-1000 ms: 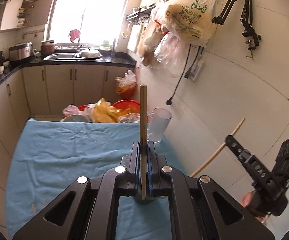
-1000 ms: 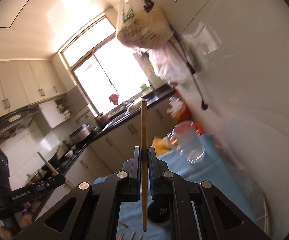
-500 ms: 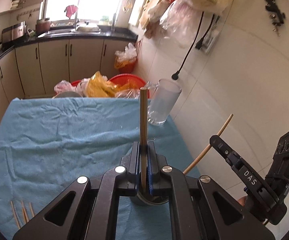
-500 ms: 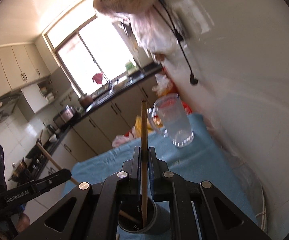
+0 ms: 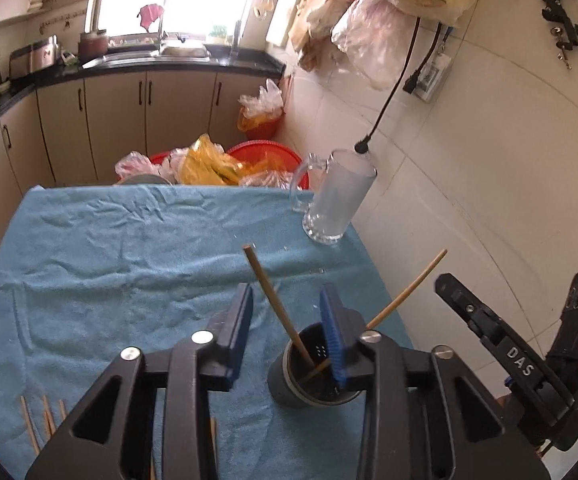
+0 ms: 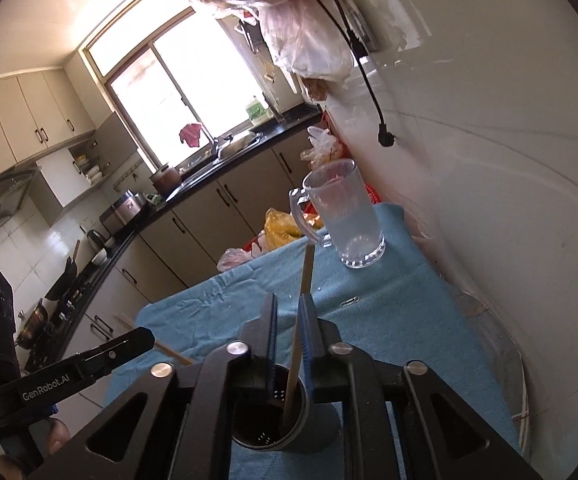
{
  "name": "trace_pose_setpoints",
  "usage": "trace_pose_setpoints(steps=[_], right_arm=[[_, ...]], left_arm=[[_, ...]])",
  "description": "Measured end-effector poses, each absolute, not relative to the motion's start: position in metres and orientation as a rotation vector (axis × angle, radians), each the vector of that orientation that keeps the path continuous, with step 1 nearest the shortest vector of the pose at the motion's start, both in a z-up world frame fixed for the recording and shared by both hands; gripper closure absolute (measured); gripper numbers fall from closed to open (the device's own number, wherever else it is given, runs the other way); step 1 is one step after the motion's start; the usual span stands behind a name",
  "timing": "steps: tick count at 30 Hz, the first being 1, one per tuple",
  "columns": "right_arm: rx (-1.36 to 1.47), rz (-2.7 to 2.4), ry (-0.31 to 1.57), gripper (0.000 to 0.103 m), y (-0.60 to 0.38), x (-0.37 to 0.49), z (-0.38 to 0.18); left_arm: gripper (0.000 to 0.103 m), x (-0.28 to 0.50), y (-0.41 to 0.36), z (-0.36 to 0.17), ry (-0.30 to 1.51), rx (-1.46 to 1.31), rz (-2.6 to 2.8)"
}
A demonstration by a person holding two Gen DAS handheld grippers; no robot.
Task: Organize utensils
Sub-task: 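Open the left tool to drop its chopstick into the holder while the right tool releases its own, then close the left tool on another chopstick while the right tool grasps one too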
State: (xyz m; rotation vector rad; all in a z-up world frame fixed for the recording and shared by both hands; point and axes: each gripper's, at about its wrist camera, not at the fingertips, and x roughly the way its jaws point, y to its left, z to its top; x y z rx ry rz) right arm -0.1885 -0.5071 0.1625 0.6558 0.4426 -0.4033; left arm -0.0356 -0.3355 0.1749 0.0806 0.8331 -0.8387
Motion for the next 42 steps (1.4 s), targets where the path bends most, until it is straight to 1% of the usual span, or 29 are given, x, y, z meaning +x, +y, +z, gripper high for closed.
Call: trace_pose_setpoints(steps=[6,7,8,9,10,14,19,24,31,36,42], right_arm=[[0.644,-0.43,0.391,0.075,-0.498,-0.214,0.18],[0.636,-0.432,0.381,0.07,-0.495,-0.22,0.184],[0.627,-0.437,0.369,0.067,-0.49,-0.227,0.187],[0.619,-0.441,0.361,0.061,-0.486,-0.232,0.189],[0.609,-0.44,0.352,0.058,-0.479,-0.239,0.19],[0.591,-0.4,0.372,0.056,-0.455,-0.251,0.186],[0.59,-0.314,0.463,0.056,-0.418,-0.247,0.162],[0.593,-0.244,0.572,0.056,-0.386,-0.233,0.136],[0.609,-0.155,0.71,0.056,-0.348,-0.216,0.099],[0.6,-0.142,0.754,0.056,-0.328,-0.204,0.089],[0.588,-0.138,0.769,0.056,-0.319,-0.201,0.087]], left_arm=[[0.067,-0.047,-0.318,0.195,0.8,0.058,-0.844],[0.065,-0.051,-0.312,0.199,0.784,0.057,-0.84],[0.063,-0.055,-0.305,0.203,0.767,0.058,-0.833],[0.06,-0.059,-0.298,0.206,0.75,0.059,-0.827],[0.057,-0.063,-0.289,0.209,0.734,0.06,-0.817],[0.055,-0.076,-0.25,0.208,0.713,0.066,-0.772],[0.055,-0.082,-0.191,0.183,0.757,0.052,-0.687],[0.055,-0.079,-0.126,0.144,0.834,0.041,-0.58],[0.055,-0.062,-0.04,0.075,1.006,-0.031,-0.437],[0.055,-0.044,-0.018,0.046,1.084,-0.062,-0.379],[0.056,-0.021,-0.027,0.03,1.111,-0.02,-0.344]])
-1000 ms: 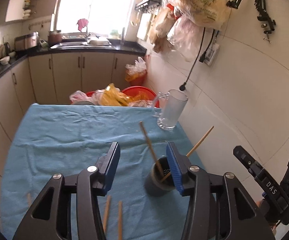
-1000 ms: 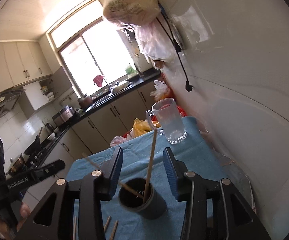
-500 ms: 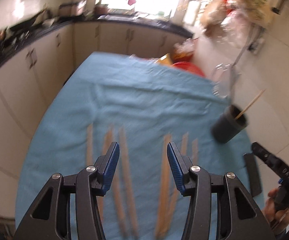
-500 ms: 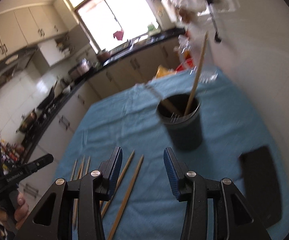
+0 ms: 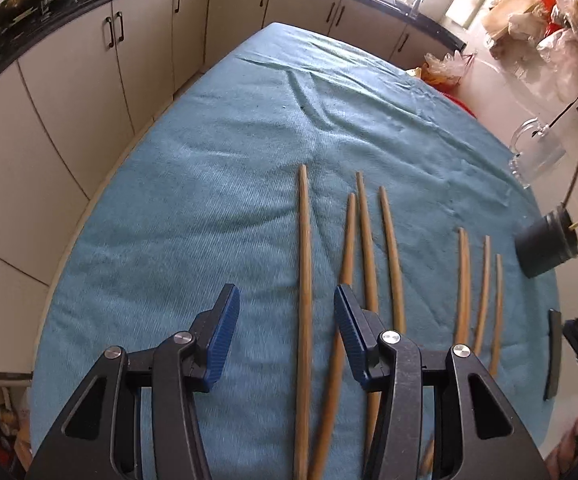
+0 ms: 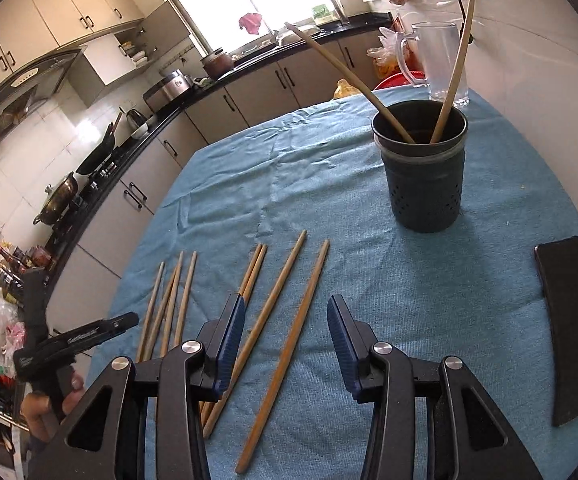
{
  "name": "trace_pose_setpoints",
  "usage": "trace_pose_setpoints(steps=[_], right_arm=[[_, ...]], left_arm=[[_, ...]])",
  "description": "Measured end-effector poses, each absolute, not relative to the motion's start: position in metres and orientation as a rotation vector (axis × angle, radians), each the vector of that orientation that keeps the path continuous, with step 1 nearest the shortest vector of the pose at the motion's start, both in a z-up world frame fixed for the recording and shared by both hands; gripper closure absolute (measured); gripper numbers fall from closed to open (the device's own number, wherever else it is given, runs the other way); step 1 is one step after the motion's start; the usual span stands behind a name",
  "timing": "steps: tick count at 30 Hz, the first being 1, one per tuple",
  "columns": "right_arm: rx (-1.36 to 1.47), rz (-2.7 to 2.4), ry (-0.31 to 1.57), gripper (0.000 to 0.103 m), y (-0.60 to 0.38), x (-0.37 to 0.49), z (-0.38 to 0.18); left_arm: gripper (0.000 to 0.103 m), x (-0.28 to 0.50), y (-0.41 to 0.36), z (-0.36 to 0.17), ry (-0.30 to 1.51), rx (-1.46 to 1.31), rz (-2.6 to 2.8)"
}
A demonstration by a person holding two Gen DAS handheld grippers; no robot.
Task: Organize utensils
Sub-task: 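Close the left tool on another chopstick while the right tool grasps one too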
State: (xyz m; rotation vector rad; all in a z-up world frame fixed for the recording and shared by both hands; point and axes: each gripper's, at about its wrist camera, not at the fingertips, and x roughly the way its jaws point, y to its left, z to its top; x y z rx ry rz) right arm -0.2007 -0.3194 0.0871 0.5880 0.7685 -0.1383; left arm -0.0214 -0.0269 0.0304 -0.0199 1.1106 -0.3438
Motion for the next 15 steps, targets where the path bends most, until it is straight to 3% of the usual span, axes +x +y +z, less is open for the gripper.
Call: trace_pose_setpoints(steps=[2,8,13,15], right_arm=[[0.586,-0.143,0.772,0.056,-0.32,-0.201,0.087],[0.61,-0.121,0.822,0.057,-0.32,-0.186,0.082],[0.625,-0.106,0.901,0.064,-0.317,-0.152,0.072],[0.628,-0.105,0.941,0.068,-0.316,-0.137,0.065]], left_arm=[[0.059,-0.015,-0.035,0.03,1.114,-0.002,-0.338],[0.081,0.008,-0.054,0.023,1.119,0.063,-0.303],[0.096,0.015,-0.06,0.022,1.103,0.098,-0.278],[0.096,0.015,-0.058,0.022,1.1,0.102,-0.281]])
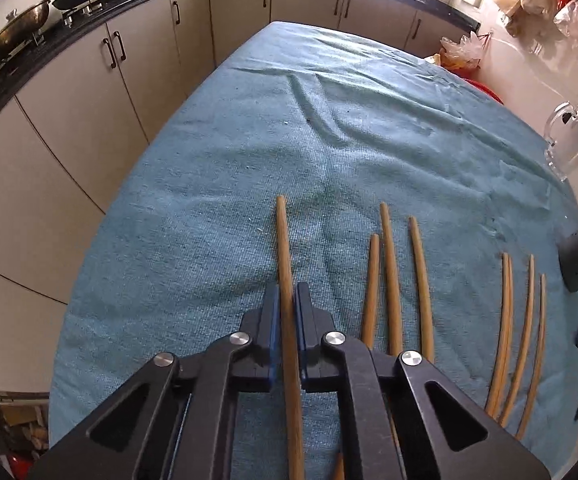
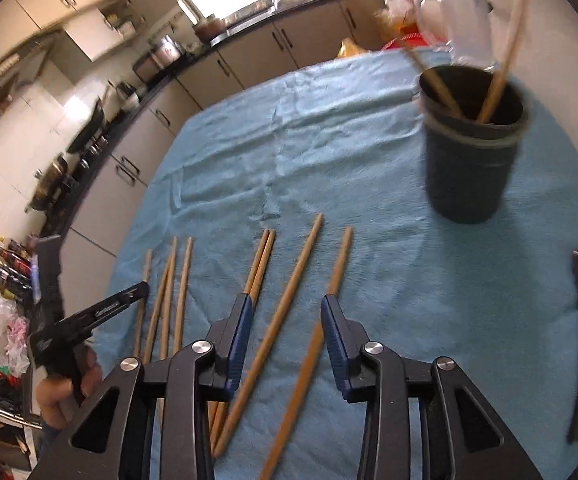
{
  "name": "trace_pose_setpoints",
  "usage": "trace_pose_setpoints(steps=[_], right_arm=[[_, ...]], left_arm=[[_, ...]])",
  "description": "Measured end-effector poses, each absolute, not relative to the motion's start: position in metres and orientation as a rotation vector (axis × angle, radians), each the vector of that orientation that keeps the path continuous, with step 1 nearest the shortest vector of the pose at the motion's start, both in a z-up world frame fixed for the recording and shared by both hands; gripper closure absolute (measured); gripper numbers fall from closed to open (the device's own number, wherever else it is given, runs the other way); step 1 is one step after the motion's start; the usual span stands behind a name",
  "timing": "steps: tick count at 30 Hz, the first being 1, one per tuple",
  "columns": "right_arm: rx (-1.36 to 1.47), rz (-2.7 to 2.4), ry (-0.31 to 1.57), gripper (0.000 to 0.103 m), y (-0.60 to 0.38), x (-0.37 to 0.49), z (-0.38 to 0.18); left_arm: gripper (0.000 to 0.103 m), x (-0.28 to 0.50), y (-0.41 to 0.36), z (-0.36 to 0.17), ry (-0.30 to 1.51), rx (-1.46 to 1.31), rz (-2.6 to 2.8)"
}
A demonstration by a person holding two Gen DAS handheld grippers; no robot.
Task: Organize utensils
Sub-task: 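Close the left tool on another chopstick while the right tool grasps one too, then raise the left tool's chopstick upright over the holder while the right tool carries its own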
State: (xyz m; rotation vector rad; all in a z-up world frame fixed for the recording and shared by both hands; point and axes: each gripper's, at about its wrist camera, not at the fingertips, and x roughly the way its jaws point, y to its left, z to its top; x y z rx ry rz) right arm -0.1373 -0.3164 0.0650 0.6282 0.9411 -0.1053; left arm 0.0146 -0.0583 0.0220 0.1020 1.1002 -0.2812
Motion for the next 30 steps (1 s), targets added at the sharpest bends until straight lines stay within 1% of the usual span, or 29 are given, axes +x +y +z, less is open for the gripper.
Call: trace_pose_setpoints(steps=[5,8,11,13,16,18,21,30], right_arm=[[0.672,-0.115,1.052,0.071,-0.315,-0.095,0.04],[0.65,-0.152,1.104,0.073,-0.313,-0.078,0.029],[0.605,-0.205,1.151,0.08,-0.31,-0.066,0.02],[0.535,-0.23,1.161,0.088,-0.304,-0.06,0.022],[0.508,-0.224,1.152,0.094,-0.3,-0.055,0.021],[0.525,-0.212,1.137,0.096,-0.298,-0.055,0.022],[0.558,-0.181,1.073,0.096,-0.298,-0.063,0.034],[0.54,-0.078,0.758,0.096,-0.287,-0.127,0.109]], left_arm=[[0.096,0.013,-0.056,0.022,1.095,0.113,-0.302],[0.096,0.014,-0.058,0.022,1.095,0.127,-0.306],[0.096,0.015,-0.062,0.022,1.086,0.146,-0.31],[0.096,0.017,-0.065,0.021,1.077,0.159,-0.313],[0.097,0.019,-0.065,0.022,1.082,0.121,-0.356],[0.097,0.017,-0.059,0.026,1.073,0.086,-0.374],[0.097,0.009,-0.051,0.039,1.027,0.062,-0.39],[0.097,-0.035,-0.03,0.104,0.871,-0.033,-0.426]])
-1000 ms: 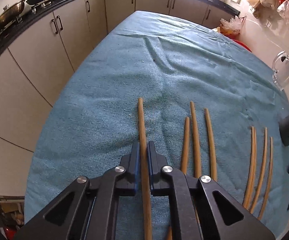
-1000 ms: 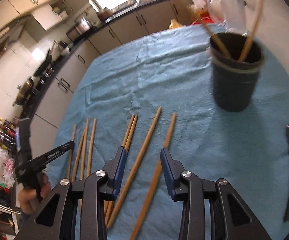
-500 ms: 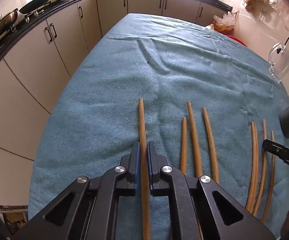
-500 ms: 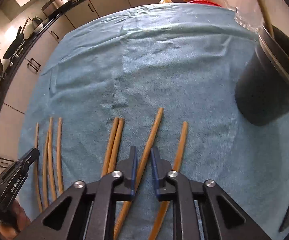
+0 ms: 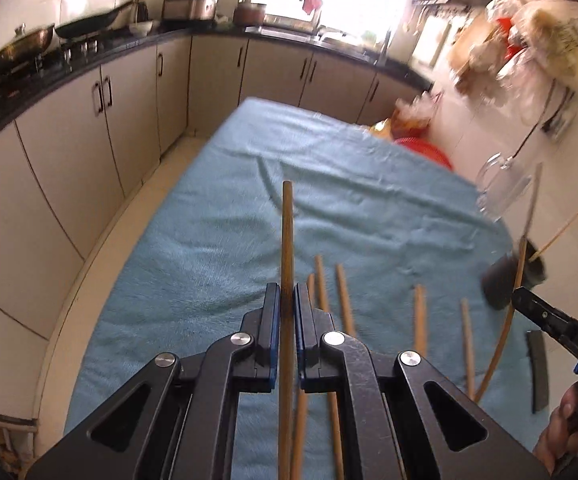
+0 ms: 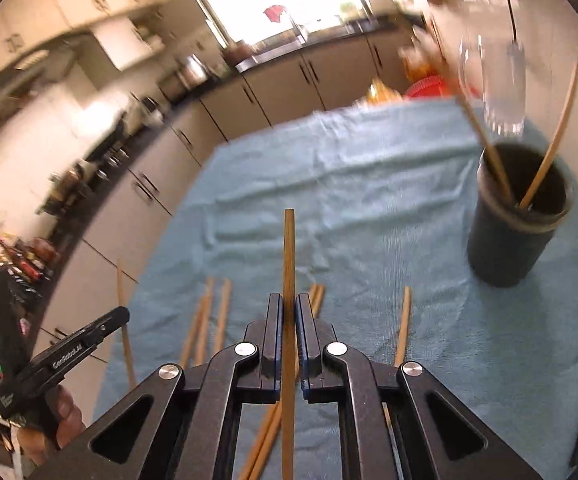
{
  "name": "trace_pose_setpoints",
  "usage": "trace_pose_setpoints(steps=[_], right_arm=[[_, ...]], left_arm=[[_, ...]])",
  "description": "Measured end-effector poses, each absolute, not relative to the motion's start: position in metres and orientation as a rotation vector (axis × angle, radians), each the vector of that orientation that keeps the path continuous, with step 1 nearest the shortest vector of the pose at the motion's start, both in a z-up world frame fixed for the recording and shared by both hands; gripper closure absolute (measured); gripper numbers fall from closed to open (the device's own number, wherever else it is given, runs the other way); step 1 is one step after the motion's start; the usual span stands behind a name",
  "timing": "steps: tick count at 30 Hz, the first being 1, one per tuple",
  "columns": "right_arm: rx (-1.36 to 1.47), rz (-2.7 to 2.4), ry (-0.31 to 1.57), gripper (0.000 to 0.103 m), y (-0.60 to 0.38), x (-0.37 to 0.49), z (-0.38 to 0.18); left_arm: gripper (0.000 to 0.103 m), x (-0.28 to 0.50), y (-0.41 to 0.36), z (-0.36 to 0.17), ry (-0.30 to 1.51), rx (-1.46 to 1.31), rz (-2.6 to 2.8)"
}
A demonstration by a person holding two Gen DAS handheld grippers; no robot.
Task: Organize utensils
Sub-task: 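Raise the left tool's chopstick upright over the holder while the right tool carries its own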
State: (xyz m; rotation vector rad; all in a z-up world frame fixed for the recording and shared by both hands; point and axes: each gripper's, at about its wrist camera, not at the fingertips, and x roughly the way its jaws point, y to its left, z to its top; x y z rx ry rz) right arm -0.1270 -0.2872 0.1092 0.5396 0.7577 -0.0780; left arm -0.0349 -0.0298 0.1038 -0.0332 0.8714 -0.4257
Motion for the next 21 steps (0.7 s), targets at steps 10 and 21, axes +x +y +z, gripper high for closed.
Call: trace_pose_setpoints(steps=[10,21], right_arm=[[0.499,-0.067,0.568,0.096,-0.28,-0.184,0.148],[0.536,-0.081,0.477,0.096,-0.297,-0.218,0.17]], left_arm=[[0.097,-0.081,-0.033,0.156,0.755,-0.034,-0.477],[0.097,-0.094,-0.045,0.175,0.726,-0.025,-0.505]])
